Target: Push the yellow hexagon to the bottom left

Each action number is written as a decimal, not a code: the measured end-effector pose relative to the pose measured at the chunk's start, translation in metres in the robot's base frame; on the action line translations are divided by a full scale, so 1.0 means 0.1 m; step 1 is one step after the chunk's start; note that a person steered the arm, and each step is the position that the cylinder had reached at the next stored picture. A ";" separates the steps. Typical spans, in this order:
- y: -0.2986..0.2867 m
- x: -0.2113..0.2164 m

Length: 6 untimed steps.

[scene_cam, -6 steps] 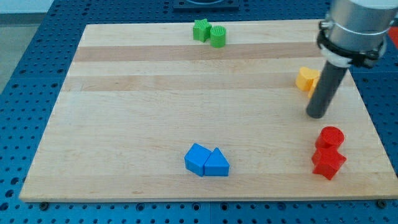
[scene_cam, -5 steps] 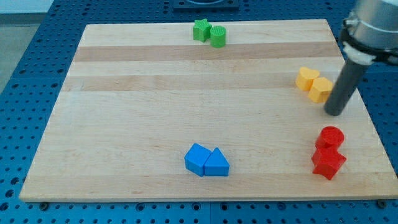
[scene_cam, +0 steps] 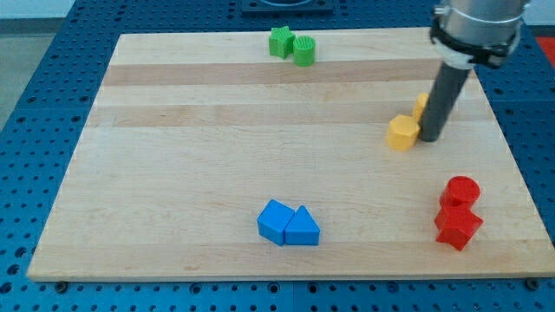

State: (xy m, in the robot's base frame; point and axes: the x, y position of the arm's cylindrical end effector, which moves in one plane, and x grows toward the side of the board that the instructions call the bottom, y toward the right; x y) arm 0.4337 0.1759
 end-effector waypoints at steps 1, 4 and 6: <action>-0.29 -0.02; -1.19 -0.14; -1.87 -0.13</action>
State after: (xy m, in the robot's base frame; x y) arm 0.4211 -0.0111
